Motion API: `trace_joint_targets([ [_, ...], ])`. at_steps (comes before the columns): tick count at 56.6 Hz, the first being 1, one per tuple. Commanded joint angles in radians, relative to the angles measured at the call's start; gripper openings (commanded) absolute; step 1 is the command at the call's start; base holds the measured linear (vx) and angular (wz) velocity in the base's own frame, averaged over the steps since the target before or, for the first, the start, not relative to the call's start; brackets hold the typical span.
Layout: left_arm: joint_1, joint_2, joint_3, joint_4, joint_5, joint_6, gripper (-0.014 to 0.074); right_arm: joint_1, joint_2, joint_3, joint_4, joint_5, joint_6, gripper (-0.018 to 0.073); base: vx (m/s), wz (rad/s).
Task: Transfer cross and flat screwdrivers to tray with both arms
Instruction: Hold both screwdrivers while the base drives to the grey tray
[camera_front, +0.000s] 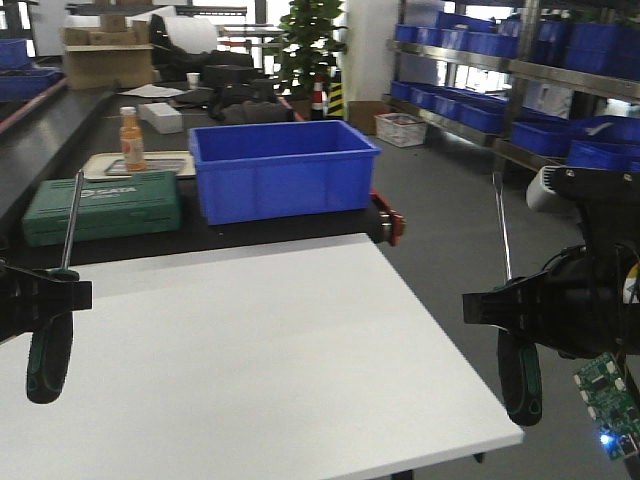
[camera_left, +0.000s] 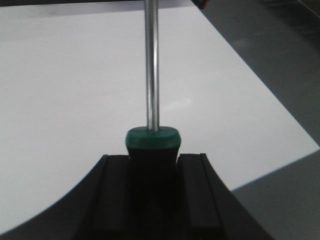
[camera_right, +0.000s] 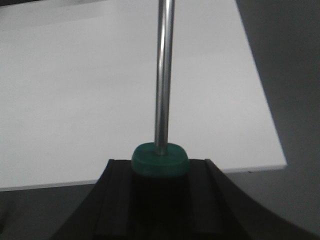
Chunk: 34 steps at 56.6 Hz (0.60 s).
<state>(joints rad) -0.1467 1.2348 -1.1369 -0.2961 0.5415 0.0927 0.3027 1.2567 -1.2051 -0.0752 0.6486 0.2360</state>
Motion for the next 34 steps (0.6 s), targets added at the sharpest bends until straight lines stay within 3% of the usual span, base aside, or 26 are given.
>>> trace_joint_targets([
  [1,-0.005,-0.028,-0.035,-0.021,-0.080,-0.002,-0.0001,-0.005,-0.030,-0.035,-0.012,-0.081,-0.005,-0.0008,-0.19,-0.69],
  [34,-0.005,-0.028,-0.035,-0.021,-0.080,-0.002,-0.0001,-0.005,-0.030,-0.035,-0.012,-0.084,-0.005,-0.0008,-0.14,-0.76],
])
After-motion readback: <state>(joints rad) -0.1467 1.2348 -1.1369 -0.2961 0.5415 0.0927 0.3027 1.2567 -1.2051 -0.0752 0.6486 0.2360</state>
